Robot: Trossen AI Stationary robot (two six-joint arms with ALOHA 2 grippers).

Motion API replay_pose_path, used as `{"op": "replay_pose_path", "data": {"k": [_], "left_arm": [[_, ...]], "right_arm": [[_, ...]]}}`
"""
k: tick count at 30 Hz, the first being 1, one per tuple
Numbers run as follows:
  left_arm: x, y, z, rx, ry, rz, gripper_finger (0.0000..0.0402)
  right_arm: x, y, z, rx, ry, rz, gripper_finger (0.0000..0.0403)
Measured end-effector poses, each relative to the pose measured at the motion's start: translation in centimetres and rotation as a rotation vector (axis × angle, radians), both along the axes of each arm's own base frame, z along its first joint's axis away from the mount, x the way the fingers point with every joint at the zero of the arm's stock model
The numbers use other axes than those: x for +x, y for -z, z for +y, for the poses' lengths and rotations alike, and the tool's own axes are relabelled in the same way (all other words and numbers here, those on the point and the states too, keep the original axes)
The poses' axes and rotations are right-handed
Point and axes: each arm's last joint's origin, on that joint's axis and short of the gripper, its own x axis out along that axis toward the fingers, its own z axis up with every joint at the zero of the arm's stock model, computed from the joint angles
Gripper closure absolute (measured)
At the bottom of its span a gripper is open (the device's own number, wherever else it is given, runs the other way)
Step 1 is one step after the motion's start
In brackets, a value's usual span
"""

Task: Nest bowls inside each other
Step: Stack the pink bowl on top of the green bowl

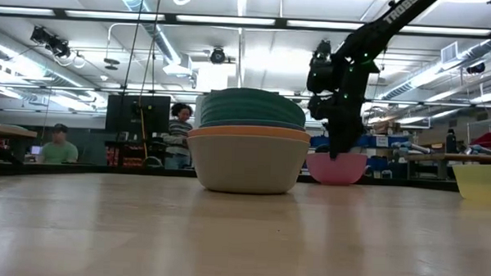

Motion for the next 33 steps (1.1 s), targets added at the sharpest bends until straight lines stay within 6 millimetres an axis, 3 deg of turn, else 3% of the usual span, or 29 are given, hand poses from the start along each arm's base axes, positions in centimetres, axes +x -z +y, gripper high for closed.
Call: {"op": "replay_pose_path", "data": {"k": [6,9,13,19,23,33], "left_arm": [[-2.2,-1.0,0.5,-0.015,-0.013,-0.067,0.0117],[-3.2,-1.4,0.7,-0.020,-0.018,-0.096,0.0117],[-4.1,-1.7,0.8,-0.027,-0.020,-0.121,0.0117],[-5.4,-2.2,1.1,-0.011,-0.034,-0.151,0.0117],[-6.2,-2.5,1.4,0.007,-0.055,-0.174,0.0117],[-6.7,-2.6,1.5,0.004,-0.060,-0.189,0.0117]], "right_arm": [[0.1,0.3,0.0,0.013,-0.010,0.005,0.0241],[0.3,0.3,0.4,0.046,-0.032,-0.014,0.0289],[1.2,0.3,1.5,0.062,-0.095,-0.023,0.0382],[3.2,-0.2,4.9,0.051,-0.213,-0.032,0.0399],[5.1,-2.5,7.8,0.019,-0.298,-0.072,0.0401],[9.0,-11.3,17.5,-0.110,-0.534,-0.230,0.0402]]}}
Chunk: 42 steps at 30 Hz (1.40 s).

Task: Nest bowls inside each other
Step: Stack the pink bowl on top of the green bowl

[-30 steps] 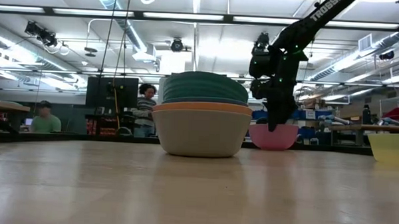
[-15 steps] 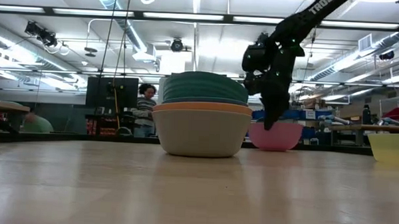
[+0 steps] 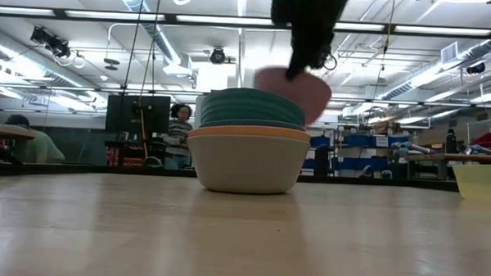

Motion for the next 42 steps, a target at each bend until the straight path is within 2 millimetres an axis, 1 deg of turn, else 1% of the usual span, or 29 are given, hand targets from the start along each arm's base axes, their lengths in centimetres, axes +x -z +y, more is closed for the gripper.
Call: {"op": "replay_pose_path", "data": {"k": [3,5,7,11,17,20,22,24,26,28,32,35,37,39,42], "left_arm": [[0.0,0.0,0.0,0.000,0.000,0.000,0.0117],[0.0,0.0,0.0,0.000,0.000,0.000,0.0117],[0.0,0.0,0.0,0.000,0.000,0.000,0.0117],[0.0,0.0,0.0,-0.001,-0.001,-0.001,0.0117],[0.0,0.0,0.0,-0.011,-0.008,-0.014,0.0117],[0.0,0.0,0.0,-0.012,-0.008,-0.014,0.0117],[0.0,0.0,0.0,-0.012,-0.008,-0.014,0.0117],[0.0,0.0,0.0,-0.012,-0.008,-0.014,0.0117],[0.2,0.3,0.0,-0.009,-0.009,-0.001,0.0117],[0.5,0.7,-0.1,-0.008,-0.011,0.018,0.0117],[1.5,2.6,-0.3,-0.046,-0.019,0.063,0.0117],[2.7,5.0,-0.7,-0.133,-0.010,0.126,0.0117],[3.9,7.0,-1.2,-0.197,0.007,0.183,0.0117],[5.7,9.5,-2.0,-0.247,0.041,0.211,0.0117],[8.4,13.1,-3.2,-0.251,0.107,0.190,0.0117]], "right_arm": [[0.4,-1.1,3.0,0.010,-0.057,-0.038,0.0402],[0.7,-1.1,4.6,0.015,-0.078,-0.061,0.0402],[0.9,-0.6,5.7,0.022,-0.089,-0.044,0.0403],[2.1,0.8,6.5,0.028,-0.085,-0.029,0.0403],[4.4,3.9,7.1,0.075,-0.117,0.003,0.0403],[4.9,5.2,7.7,0.074,-0.140,0.036,0.0402],[4.9,5.3,8.1,0.065,-0.165,0.040,0.0395],[5.0,4.9,8.3,0.064,-0.177,0.011,0.0375],[4.8,4.1,8.3,0.064,-0.177,0.006,0.0345],[4.7,2.9,8.3,0.060,-0.176,-0.022,0.0307],[3.9,1.0,8.6,0.033,-0.155,-0.029,0.0229],[2.3,-0.3,8.8,0.013,-0.093,0.005,0.0187],[0.7,-1.1,8.7,-0.028,-0.049,0.057,0.0172],[-0.8,-1.8,8.5,-0.075,0.003,0.077,0.0167],[-3.2,-3.2,8.0,-0.091,0.079,0.028,0.0170]]}}
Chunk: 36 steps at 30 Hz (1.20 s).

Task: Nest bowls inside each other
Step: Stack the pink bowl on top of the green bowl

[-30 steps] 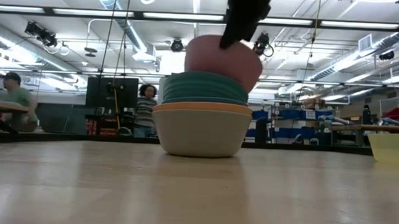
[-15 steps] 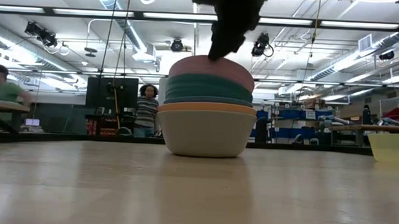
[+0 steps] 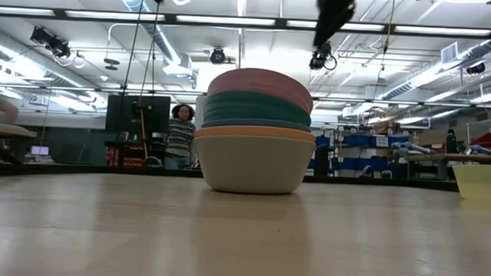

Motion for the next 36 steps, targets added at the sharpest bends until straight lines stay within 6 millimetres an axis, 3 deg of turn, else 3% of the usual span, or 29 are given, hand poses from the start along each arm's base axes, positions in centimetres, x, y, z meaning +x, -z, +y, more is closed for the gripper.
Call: {"op": "replay_pose_path", "data": {"k": [4,8,16,21,25,36], "left_arm": [[3.1,3.5,-1.3,-0.038,0.133,-0.136,0.0117],[5.5,4.9,-1.6,-0.028,0.178,-0.301,0.0117],[11.2,9.9,-2.4,-0.099,0.233,-0.291,0.0117],[13.6,13.0,-2.0,-0.155,0.208,-0.213,0.0117],[14.2,14.2,-1.8,-0.192,0.185,-0.189,0.0117],[13.9,17.2,-2.3,-0.259,0.109,-0.028,0.0117]], "right_arm": [[-3.8,-1.9,-0.7,0.020,0.110,-0.119,0.0185],[-7.6,-2.5,-1.1,0.042,0.215,-0.210,0.0201],[-12.8,0.9,-0.3,0.101,0.349,-0.244,0.0225],[-14.0,3.5,1.0,0.173,0.367,-0.249,0.0232],[-14.2,5.0,2.2,0.207,0.366,-0.260,0.0234],[-14.8,5.8,3.8,0.247,0.378,-0.283,0.0234]]}}
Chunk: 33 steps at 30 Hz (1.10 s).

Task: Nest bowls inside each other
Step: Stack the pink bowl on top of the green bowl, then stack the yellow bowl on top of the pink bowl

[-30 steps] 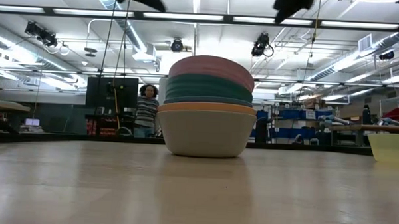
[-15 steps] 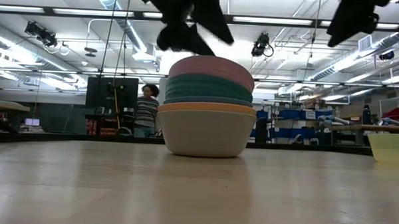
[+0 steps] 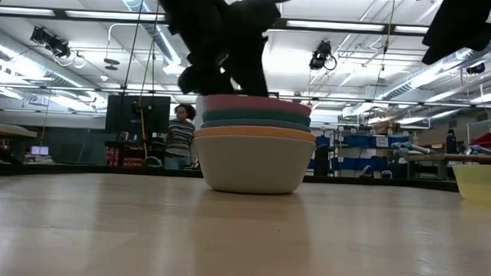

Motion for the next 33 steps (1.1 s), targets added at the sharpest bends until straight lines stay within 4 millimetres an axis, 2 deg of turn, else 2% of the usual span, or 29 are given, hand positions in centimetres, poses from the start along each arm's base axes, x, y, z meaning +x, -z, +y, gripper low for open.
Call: {"op": "replay_pose_path", "data": {"k": [5,8,13,22,33], "left_arm": [[-0.1,0.4,-0.6,0.010,0.008,0.022,0.0117],[-0.2,-0.1,-0.9,0.044,0.004,-0.012,0.0117],[-0.8,-3.0,-1.0,0.087,0.002,-0.139,0.0117],[-2.2,-7.5,-0.6,0.156,0.001,-0.242,0.0117],[-2.7,-14.0,-0.5,0.263,0.089,-0.341,0.0117]], "right_arm": [[-0.6,0.3,0.2,0.059,0.018,0.061,0.0235],[-1.3,1.1,0.1,0.098,0.058,0.148,0.0236],[-2.3,3.9,0.0,0.201,0.113,0.331,0.0236],[-3.4,8.0,-1.1,0.212,0.232,0.472,0.0236],[-3.2,9.7,-1.6,0.235,0.241,0.469,0.0236]]}}
